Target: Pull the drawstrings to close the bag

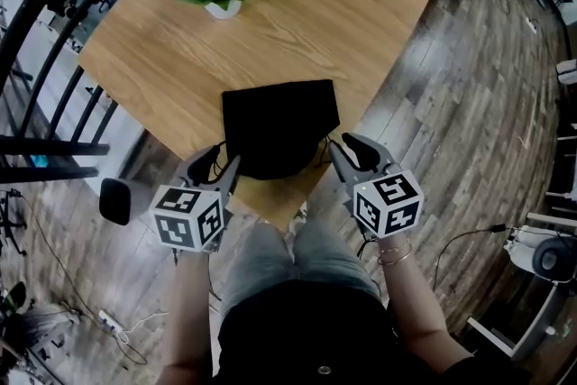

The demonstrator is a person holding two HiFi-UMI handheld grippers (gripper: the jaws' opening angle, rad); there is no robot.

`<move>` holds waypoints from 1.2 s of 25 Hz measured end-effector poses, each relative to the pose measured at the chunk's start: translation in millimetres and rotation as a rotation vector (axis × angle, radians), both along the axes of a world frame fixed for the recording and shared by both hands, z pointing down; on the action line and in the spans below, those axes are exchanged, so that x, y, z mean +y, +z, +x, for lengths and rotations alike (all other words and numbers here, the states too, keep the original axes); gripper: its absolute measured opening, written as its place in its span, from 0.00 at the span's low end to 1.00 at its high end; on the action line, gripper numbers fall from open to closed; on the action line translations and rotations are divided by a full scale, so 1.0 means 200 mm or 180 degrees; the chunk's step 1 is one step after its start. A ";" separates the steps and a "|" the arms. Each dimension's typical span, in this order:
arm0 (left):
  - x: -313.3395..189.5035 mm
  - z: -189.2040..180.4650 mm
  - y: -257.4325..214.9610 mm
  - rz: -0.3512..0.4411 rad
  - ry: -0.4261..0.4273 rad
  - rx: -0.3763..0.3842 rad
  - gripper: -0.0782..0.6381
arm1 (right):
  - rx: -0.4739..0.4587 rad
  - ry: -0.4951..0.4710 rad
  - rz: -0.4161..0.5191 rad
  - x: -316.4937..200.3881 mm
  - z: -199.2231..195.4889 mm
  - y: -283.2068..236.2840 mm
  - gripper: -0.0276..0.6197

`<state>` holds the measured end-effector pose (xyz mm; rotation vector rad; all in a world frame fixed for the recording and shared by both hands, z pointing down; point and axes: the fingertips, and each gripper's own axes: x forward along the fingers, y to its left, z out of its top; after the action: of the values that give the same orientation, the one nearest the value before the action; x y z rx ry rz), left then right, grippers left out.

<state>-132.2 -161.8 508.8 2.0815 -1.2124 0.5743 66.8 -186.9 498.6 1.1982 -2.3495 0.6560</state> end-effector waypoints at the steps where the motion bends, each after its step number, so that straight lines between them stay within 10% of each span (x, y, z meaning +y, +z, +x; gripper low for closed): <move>1: 0.00 0.00 -0.01 0.0022 0.0009 0.0002 0.36 | -0.0026 0.0014 0.0015 0.00 0.01 -0.01 0.22; 30: 0.04 0.07 -0.76 0.1161 0.0014 0.0280 0.37 | -0.0472 -0.0237 0.1074 0.11 -0.13 -0.85 0.12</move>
<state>-117.7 -153.7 357.1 2.3814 -1.3398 0.2729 41.3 -164.9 329.6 1.2259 -2.6946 0.3408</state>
